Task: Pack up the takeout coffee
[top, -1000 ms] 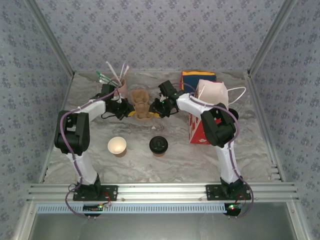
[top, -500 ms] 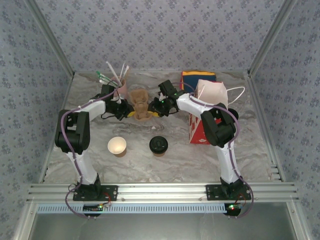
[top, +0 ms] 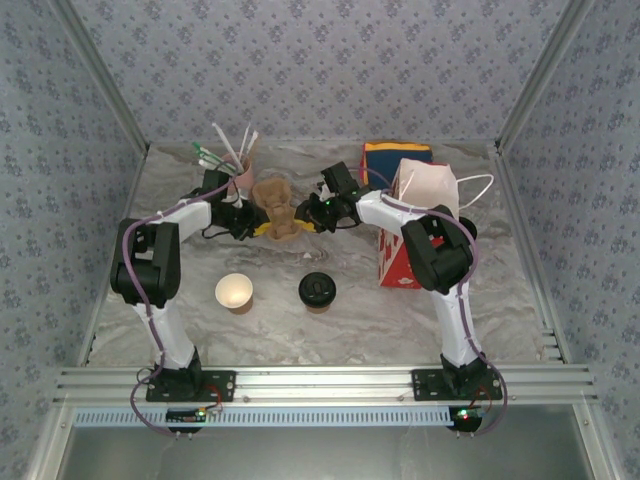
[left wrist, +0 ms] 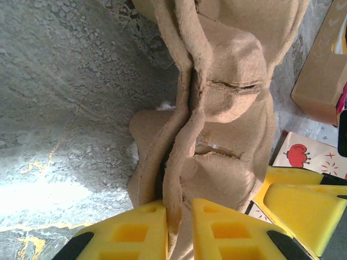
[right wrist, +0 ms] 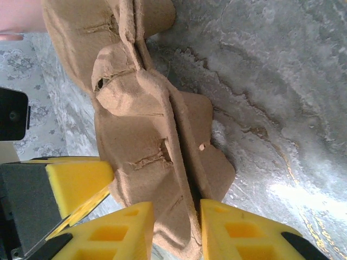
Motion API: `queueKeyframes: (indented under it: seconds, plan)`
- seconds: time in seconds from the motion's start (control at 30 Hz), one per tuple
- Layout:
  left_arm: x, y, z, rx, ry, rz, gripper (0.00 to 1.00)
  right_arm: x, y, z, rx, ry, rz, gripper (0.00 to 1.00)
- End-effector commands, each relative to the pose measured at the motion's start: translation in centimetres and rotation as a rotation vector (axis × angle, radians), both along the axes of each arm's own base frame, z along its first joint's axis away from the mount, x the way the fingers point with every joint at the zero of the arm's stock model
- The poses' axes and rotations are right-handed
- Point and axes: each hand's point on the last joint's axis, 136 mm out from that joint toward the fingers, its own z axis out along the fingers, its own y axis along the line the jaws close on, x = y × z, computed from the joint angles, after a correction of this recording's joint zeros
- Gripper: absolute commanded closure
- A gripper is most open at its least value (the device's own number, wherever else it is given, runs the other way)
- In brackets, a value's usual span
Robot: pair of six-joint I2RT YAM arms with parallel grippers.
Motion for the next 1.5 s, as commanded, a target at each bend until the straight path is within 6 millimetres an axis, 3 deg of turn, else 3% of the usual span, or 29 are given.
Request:
queueKeyframes:
  seconds: [0.0,0.33,0.6,0.87,1.17,1.47]
  plan:
    - [-0.1,-0.5,-0.1,-0.022,0.008,-0.025,0.82,-0.5,1.4,0.5,0.064,0.0,0.04,0.71]
    - [0.1,-0.5,0.5,-0.018,-0.002,-0.03,0.82,-1.1,1.1,-1.6,-0.03,0.042,0.059,0.7]
    - [0.0,-0.4,0.7,-0.006,-0.006,-0.034,0.8,-1.1,0.6,-1.6,-0.058,0.028,0.055,0.8]
    - [0.2,0.0,2.0,0.027,-0.034,-0.043,0.77,-0.9,0.4,-0.1,-0.042,-0.013,0.053,1.0]
    - [0.6,0.5,3.3,0.055,-0.061,-0.044,0.62,-0.5,0.3,2.8,-0.003,-0.08,0.046,1.0]
    - [0.6,0.9,3.7,0.07,-0.067,-0.041,0.56,-0.2,-0.4,4.8,0.03,-0.124,0.022,1.0]
